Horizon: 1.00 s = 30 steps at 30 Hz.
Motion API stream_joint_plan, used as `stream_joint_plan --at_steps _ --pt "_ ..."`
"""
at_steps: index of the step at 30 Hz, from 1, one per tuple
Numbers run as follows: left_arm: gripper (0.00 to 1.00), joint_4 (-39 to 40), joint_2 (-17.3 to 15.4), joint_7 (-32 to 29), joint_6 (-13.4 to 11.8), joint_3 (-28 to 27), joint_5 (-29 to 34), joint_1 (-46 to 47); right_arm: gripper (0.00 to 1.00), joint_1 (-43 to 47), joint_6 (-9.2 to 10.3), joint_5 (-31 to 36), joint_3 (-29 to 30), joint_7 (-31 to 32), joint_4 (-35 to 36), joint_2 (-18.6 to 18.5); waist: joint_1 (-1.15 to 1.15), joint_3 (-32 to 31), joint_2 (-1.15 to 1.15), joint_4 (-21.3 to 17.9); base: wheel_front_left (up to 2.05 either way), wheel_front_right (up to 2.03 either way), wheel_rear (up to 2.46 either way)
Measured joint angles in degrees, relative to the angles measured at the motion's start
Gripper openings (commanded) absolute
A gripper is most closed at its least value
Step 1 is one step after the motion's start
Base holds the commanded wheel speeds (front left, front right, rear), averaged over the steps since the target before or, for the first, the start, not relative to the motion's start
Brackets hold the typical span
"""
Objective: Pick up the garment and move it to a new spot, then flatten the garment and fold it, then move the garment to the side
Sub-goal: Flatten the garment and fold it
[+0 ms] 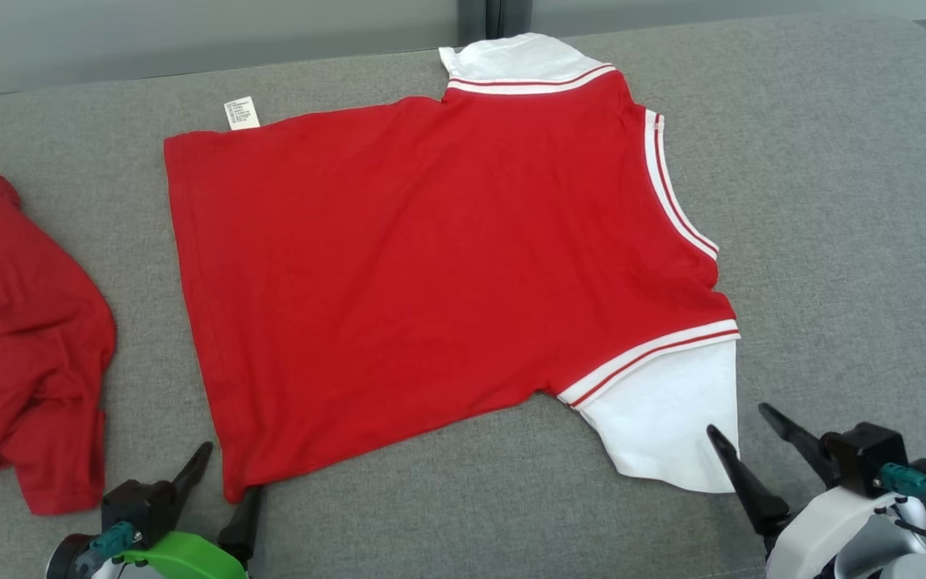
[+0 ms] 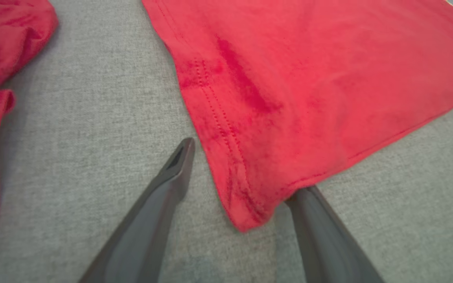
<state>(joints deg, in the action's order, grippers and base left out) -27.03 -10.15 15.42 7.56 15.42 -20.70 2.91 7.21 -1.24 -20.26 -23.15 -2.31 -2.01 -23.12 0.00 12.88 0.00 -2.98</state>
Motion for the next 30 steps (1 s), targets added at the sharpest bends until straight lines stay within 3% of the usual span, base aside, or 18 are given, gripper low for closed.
stream_joint_plan --at_steps 4,10,16,22,30 --pt "1.0 1.2 0.0 -0.2 -0.3 -2.5 -0.4 -1.2 1.0 0.2 1.63 -0.6 2.9 -2.7 2.0 0.4 0.0 -0.3 0.0 -0.2 0.0 0.0 0.0" --pt "1.0 3.0 0.3 -0.8 -2.8 -5.4 -0.6 -2.8 1.0 0.1 5.24 -1.0 8.3 -8.4 3.0 1.5 0.0 -1.7 0.0 0.1 0.0 0.0 0.0" --pt "1.0 8.3 3.0 -0.8 -5.1 -8.9 -0.7 -3.0 1.0 0.3 6.47 -0.8 11.9 -12.1 3.0 2.7 0.0 -3.4 0.0 2.3 0.0 0.0 0.0" --pt "1.0 13.1 6.0 -0.8 -4.7 -9.3 -0.6 -3.0 1.0 0.8 6.92 -0.2 13.5 -12.3 1.3 5.2 0.0 -5.0 0.0 4.7 0.0 0.0 0.0" --pt "1.0 15.0 6.1 -0.8 -4.1 -10.2 0.3 -5.7 1.0 2.0 7.39 3.2 15.8 -12.3 1.6 9.5 0.0 -7.9 0.0 6.7 0.0 0.0 0.0"
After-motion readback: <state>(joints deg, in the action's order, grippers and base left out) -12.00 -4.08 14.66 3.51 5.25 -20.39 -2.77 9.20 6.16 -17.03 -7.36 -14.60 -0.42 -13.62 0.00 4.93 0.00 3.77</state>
